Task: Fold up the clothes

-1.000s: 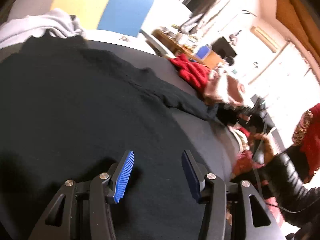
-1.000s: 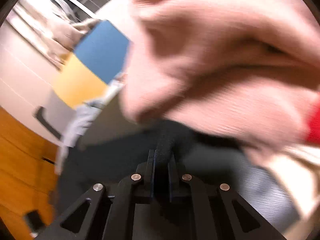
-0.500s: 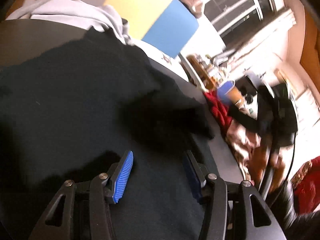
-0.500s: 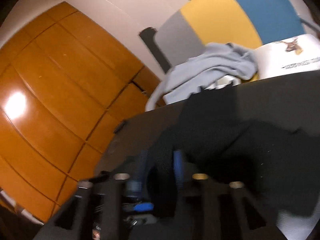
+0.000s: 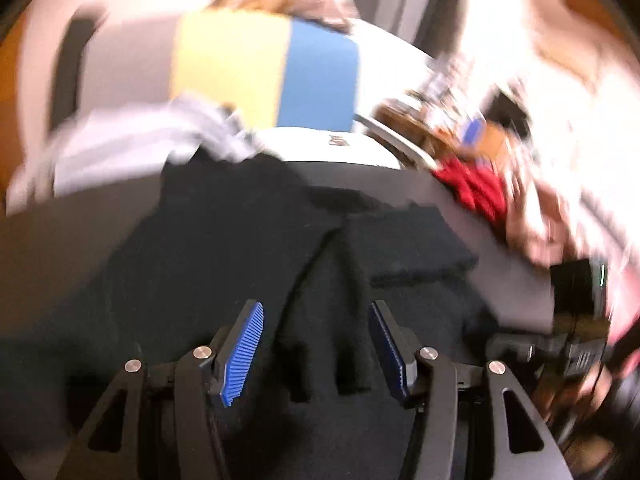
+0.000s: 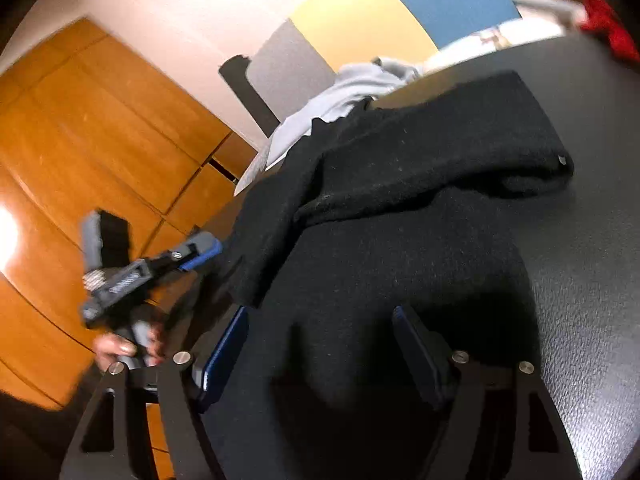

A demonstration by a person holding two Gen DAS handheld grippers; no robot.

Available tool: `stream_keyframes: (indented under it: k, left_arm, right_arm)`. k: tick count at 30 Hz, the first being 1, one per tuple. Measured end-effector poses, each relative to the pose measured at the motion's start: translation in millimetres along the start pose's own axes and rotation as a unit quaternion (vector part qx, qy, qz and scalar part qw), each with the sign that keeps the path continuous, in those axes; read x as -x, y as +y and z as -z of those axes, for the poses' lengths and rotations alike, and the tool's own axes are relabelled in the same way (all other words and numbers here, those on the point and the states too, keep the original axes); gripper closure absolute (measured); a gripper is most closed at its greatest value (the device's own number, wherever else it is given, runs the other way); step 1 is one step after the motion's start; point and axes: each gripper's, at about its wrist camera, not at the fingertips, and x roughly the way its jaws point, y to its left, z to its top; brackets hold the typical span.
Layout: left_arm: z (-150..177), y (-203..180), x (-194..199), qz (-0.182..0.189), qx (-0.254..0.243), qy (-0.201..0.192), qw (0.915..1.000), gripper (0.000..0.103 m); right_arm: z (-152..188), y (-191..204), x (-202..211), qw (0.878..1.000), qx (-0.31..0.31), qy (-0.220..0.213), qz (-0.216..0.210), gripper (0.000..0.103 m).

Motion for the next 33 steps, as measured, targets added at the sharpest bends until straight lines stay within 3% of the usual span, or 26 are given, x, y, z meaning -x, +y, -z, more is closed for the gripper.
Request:
stream_keyframes:
  k: [4, 6, 7, 8, 9, 10, 11, 12, 13, 15, 17, 19, 22, 25, 27, 28, 30, 31, 33]
  left_arm:
    - [2.3, -46.3, -20.3, -0.022, -0.124, 0.038, 0.9913, 0.047]
    - [7.3, -57.9, -49.1, -0.082, -0.169, 0.076, 0.9792, 0.047]
    - [8.2, -60.6, -61.7, -0.108, -0.181, 0.094, 0.9729, 0.047]
    - [3.9, -56.2, -64.4, -0.104, -0.164, 0.100, 0.9759, 0.051]
    - [-0.4, -51.9, -67.0, -0.100, -0.146, 0.106, 0.9785, 0.058]
    - [-6.2, -44.5, -68.1, -0.088, -0.118, 0.113, 0.9826, 0.085]
    - [-17.7, -27.2, -62.2, -0.049, -0.058, 0.117, 0.9903, 0.098]
    - [-34.2, -4.7, -50.1, 0.011, 0.018, 0.104, 0.9944, 0.098]
    - [-50.4, 16.1, -37.4, 0.069, 0.087, 0.087, 0.9900, 0.098]
    - [-82.9, 47.3, -4.8, 0.162, 0.171, 0.031, 0.9713, 0.099]
    - [-117.9, 70.7, 31.1, 0.236, 0.218, -0.029, 0.9466, 0.102]
    - [-147.4, 77.6, 61.1, 0.283, 0.229, -0.069, 0.9289, 0.103]
    - [-186.0, 73.8, 97.6, 0.314, 0.219, -0.103, 0.9182, 0.103]
    - [-218.1, 58.1, 118.2, 0.290, 0.187, -0.114, 0.9315, 0.102]
    - [-223.5, 47.2, 121.2, 0.216, 0.149, -0.104, 0.9594, 0.092]
    - [-219.0, 41.9, 114.2, 0.188, 0.124, -0.084, 0.9707, 0.079]
    - [-206.8, 31.1, 98.6, 0.130, 0.071, -0.041, 0.9881, 0.074]
    - [-192.4, 25.0, 86.1, 0.096, 0.038, -0.014, 0.9946, 0.064]
    - [-164.0, 12.8, 58.7, 0.050, 0.003, 0.033, 0.9982, 0.057]
  right_arm:
    - [-2.7, 4.9, -4.8, 1.000, 0.027, -0.004, 0.004, 0.017]
    - [-2.7, 6.4, -4.1, 1.000, 0.030, -0.006, 0.001, 0.016]
    - [-2.7, 7.2, -3.8, 1.000, 0.031, -0.007, 0.000, 0.016]
    - [-2.7, 7.9, -3.4, 0.999, 0.032, -0.008, -0.002, 0.015]
    - [-2.8, 8.7, -3.1, 0.999, 0.033, -0.009, -0.003, 0.014]
    - [-2.8, 9.4, -2.7, 0.999, 0.035, -0.010, -0.004, 0.014]
    - [-0.7, 10.7, 0.5, 0.999, 0.036, -0.011, -0.006, 0.013]
    - [1.9, 12.0, 4.3, 0.999, 0.037, -0.011, -0.008, 0.012]
    - [2.9, 12.5, 6.0, 0.999, 0.038, -0.011, -0.008, 0.012]
    - [4.2, 13.1, 8.4, 0.999, 0.039, -0.011, -0.009, 0.011]
    - [5.5, 13.6, 10.8, 0.999, 0.041, -0.011, -0.010, 0.011]
    - [5.7, 14.4, 11.7, 0.999, 0.041, -0.009, -0.008, 0.011]
    - [5.3, 15.6, 13.2, 0.999, 0.037, -0.004, -0.005, 0.011]
    - [6.1, 16.8, 13.2, 0.999, 0.041, -0.004, -0.005, 0.010]
    - [6.7, 17.5, 13.1, 0.999, 0.045, -0.004, -0.005, 0.008]
    - [7.0, 17.9, 13.1, 0.999, 0.046, -0.004, -0.005, 0.008]
    - [7.6, 18.7, 13.0, 0.999, 0.050, -0.004, -0.004, 0.005]
    - [8.0, 19.1, 13.0, 0.999, 0.051, -0.004, -0.004, 0.004]
    - [8.6, 19.9, 12.9, 0.998, 0.055, -0.004, -0.004, 0.000]
